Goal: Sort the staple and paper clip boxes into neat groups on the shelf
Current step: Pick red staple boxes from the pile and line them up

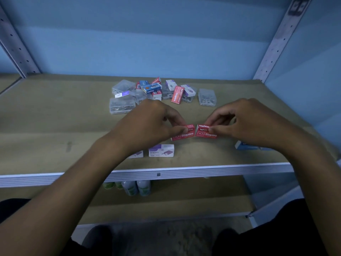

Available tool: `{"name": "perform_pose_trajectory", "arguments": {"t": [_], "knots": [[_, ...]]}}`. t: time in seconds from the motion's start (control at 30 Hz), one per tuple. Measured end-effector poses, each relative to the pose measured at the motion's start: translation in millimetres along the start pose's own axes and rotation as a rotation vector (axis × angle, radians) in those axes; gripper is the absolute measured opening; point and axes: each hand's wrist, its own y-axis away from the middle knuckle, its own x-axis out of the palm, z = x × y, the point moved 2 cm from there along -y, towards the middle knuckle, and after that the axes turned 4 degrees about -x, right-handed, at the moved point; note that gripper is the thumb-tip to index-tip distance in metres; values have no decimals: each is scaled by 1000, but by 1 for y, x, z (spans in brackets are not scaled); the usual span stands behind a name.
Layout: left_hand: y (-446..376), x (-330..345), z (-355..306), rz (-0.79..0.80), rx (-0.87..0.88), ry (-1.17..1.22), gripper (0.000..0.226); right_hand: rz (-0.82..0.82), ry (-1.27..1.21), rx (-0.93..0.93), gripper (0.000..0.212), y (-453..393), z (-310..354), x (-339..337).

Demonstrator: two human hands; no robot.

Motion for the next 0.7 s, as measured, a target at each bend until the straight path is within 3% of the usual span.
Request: {"name": "perform_pose_trajectory", "arguments": {"t": [0.43,0.7], "knots": [[-1,26,-17,122,82,-114,16,97,49,34,13,22,-22,-9],[0,30,-15,108,105,-136,17,128,45,52,14,22,-28,-5]]}}
